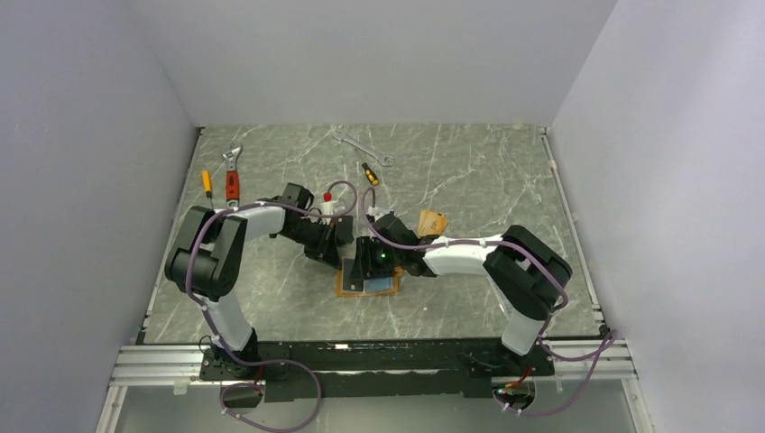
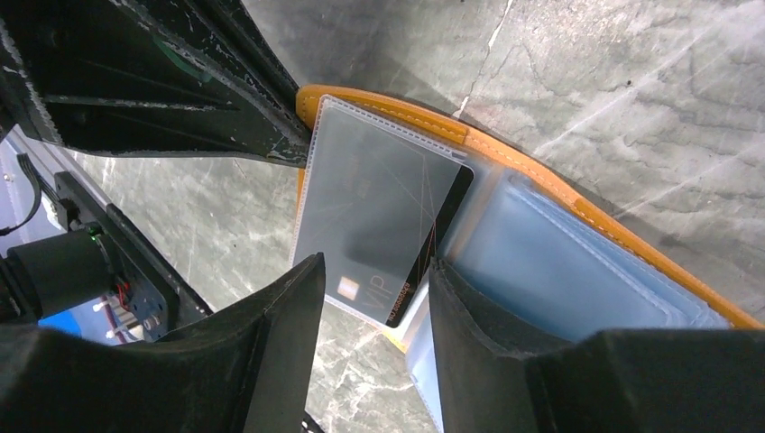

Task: Put the credit cards into the card holder
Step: Insert the credit card into the card holder.

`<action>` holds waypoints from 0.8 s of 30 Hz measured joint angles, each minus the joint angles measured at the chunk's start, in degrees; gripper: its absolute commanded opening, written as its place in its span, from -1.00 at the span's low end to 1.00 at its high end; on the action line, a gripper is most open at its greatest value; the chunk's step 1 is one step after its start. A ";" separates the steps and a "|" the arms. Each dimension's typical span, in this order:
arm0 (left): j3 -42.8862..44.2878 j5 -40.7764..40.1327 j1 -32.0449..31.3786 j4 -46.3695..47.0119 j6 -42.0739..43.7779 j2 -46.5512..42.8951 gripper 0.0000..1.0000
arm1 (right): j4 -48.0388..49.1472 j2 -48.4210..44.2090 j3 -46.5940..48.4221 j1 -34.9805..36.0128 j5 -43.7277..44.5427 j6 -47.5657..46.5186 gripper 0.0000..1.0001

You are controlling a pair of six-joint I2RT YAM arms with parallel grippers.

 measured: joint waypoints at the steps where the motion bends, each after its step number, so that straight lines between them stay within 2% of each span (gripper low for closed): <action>1: 0.24 -0.07 -0.02 -0.48 0.28 0.04 -0.75 | -0.02 0.00 0.00 0.09 -0.02 -0.09 -0.06; 8: 4.11 -0.50 -0.31 -5.84 4.42 0.26 -0.37 | -0.15 -4.11 -1.64 -0.79 -0.48 -0.33 -0.03; 9: 4.59 -0.57 -0.33 -6.86 5.31 0.17 -0.20 | 0.00 -5.88 -2.86 -1.42 -0.66 -0.22 -0.03; 11: 5.40 -1.07 -0.35 -9.35 7.52 -0.22 -0.03 | 0.15 -9.18 -5.44 -3.17 -0.68 0.04 -0.03; 16: 5.73 -3.13 -0.33 -14.56 10.99 -3.39 0.05 | -0.37 -11.96 -9.79 -6.93 -0.63 0.66 -0.04; 21: 6.62 -5.77 0.31 -18.47 13.73 -6.64 0.08 | -4.39 -12.39 -8.26 -9.03 -0.39 -0.26 -0.10; 22: 7.15 -6.36 0.55 -19.10 14.16 -7.10 0.28 | -5.29 -12.46 -7.26 -9.75 -0.37 -0.59 -0.10; 23: 8.15 -7.43 1.03 -20.24 14.97 -7.56 0.81 | -5.99 -12.46 -6.25 -10.58 -0.33 -0.94 -0.11; 24: 9.05 -8.33 1.38 -20.94 15.74 -8.00 0.98 | -6.78 -12.48 -5.05 -11.56 -0.04 -1.33 -0.11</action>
